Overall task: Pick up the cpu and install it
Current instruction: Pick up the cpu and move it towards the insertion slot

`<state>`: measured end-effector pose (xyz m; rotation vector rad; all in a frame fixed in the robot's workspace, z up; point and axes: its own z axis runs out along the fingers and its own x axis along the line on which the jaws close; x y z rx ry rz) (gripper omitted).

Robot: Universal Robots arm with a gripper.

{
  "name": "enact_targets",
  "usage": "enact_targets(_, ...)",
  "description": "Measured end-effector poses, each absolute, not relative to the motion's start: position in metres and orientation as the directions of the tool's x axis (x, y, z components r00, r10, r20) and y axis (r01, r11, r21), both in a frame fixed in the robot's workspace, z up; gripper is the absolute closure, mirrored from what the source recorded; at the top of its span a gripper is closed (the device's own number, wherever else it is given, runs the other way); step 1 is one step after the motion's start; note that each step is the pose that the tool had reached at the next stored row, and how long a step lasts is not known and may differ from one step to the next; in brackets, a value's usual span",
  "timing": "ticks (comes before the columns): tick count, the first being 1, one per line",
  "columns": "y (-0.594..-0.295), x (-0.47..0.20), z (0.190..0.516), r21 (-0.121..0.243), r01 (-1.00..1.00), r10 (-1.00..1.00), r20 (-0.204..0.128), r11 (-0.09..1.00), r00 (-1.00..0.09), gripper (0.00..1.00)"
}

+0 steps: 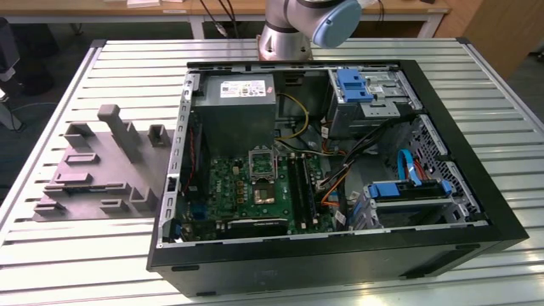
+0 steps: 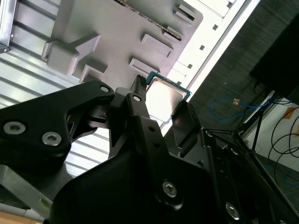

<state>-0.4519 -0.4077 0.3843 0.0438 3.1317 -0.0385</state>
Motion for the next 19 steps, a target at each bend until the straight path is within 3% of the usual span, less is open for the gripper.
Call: enact_targets(19,-0.4077,-0.4469,0.3843,-0.024,0.028,0.028,-0.010,0.999,-1.000,0.53)
